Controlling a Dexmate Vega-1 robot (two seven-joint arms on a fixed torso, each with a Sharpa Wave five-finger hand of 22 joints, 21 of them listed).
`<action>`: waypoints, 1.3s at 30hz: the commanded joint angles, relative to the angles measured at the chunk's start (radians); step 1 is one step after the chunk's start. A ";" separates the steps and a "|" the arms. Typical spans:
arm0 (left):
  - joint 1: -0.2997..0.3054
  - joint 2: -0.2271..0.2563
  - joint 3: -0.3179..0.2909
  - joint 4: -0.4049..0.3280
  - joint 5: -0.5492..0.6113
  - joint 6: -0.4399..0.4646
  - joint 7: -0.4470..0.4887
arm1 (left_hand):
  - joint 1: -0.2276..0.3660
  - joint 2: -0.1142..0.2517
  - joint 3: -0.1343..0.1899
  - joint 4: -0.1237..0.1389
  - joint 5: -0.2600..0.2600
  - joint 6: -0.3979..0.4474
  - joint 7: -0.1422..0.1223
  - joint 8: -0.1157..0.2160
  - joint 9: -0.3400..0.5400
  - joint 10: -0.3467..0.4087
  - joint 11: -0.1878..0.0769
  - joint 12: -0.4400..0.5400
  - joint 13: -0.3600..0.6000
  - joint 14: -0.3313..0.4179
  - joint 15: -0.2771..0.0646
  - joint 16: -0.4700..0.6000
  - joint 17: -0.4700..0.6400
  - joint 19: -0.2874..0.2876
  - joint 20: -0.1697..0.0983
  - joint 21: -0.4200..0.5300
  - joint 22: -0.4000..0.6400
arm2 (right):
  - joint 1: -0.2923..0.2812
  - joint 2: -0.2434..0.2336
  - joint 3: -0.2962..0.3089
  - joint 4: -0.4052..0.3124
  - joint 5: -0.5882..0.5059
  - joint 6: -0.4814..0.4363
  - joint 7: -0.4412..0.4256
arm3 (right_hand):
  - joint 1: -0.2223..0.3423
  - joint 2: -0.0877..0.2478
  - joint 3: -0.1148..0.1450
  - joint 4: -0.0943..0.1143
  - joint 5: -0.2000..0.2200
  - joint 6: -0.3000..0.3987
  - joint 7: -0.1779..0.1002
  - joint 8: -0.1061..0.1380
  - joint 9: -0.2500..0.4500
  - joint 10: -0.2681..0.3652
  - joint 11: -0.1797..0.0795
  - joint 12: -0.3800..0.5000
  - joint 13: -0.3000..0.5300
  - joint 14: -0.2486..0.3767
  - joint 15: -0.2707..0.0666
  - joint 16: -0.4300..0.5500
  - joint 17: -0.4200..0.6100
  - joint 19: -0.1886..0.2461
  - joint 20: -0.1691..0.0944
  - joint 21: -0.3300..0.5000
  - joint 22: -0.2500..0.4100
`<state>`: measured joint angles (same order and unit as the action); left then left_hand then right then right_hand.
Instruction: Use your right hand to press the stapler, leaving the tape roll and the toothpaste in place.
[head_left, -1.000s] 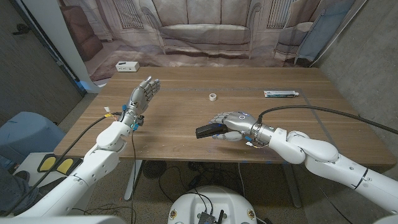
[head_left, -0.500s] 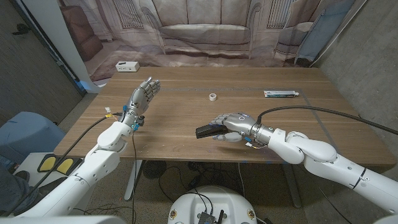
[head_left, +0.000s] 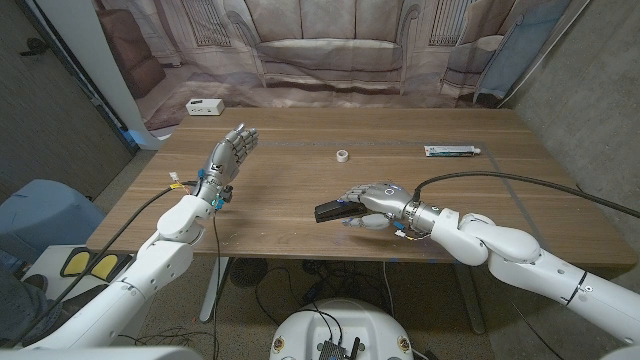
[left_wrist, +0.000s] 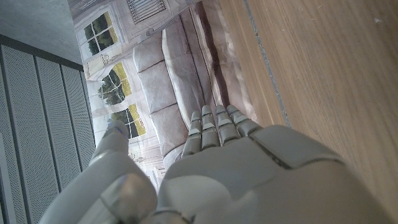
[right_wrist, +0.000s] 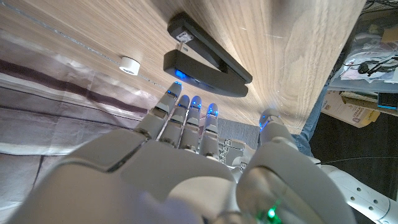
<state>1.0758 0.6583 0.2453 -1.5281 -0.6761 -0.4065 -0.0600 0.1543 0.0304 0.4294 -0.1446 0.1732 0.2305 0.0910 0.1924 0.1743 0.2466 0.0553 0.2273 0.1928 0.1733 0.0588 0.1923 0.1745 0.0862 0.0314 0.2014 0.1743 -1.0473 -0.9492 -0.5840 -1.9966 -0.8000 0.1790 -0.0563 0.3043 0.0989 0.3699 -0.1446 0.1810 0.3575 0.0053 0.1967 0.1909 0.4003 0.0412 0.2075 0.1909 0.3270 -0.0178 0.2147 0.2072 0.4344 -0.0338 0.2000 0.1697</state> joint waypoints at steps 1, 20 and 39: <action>0.001 0.002 0.001 -0.004 0.003 0.003 0.001 | 0.009 0.002 0.007 0.003 0.000 0.008 -0.001 -0.003 0.006 0.004 -0.008 -0.006 0.005 0.007 0.004 -0.002 0.004 -0.001 0.008 -0.002 0.006 | -0.003 0.000 -0.013 0.015 0.003 -0.002 -0.007 | -0.004 0.000 0.000 0.003 -0.002 0.008 0.001 0.004 0.002 0.009 0.000 0.003 0.002 0.008 -0.002 0.006 0.005 0.010 0.004 0.004 0.002; 0.006 -0.001 0.002 -0.001 -0.005 0.005 -0.001 | 0.009 0.002 0.007 0.003 0.000 0.007 -0.001 -0.003 0.006 0.006 -0.004 -0.007 0.005 0.007 0.005 -0.003 0.004 -0.002 0.010 -0.003 0.006 | 0.004 -0.011 -0.019 0.015 0.036 -0.003 0.046 | -0.010 0.007 0.002 0.008 -0.002 0.016 -0.002 0.006 0.002 0.016 -0.004 0.004 0.002 0.012 0.001 0.007 0.008 0.013 0.008 0.003 0.002; -0.003 -0.003 0.006 0.007 -0.004 0.012 -0.001 | 0.009 0.002 0.007 0.004 -0.001 0.007 -0.001 -0.004 0.006 0.007 -0.004 -0.008 0.005 0.007 0.004 -0.004 0.004 -0.002 0.010 -0.002 0.006 | 0.018 0.000 -0.032 0.045 0.066 0.003 0.065 | -0.012 0.011 0.007 0.010 -0.001 0.023 0.002 0.006 0.002 0.026 0.005 0.006 0.003 0.024 0.003 0.008 0.007 0.025 0.011 0.005 0.002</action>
<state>1.0775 0.6575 0.2496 -1.5262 -0.6793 -0.3988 -0.0604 0.1543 0.0304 0.4294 -0.1446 0.1732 0.2304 0.0910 0.1925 0.1743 0.2466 0.0553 0.2218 0.1928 0.1771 0.0626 0.1884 0.1745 0.0805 0.0358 0.2014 0.1742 -1.0375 -0.9563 -0.6077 -1.9699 -0.7517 0.1765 -0.0051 0.2977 0.1056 0.3708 -0.1380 0.1811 0.3699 0.0107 0.1967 0.1910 0.4126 0.0430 0.2074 0.1912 0.3430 -0.0162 0.2184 0.2117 0.4469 -0.0211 0.2011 0.1695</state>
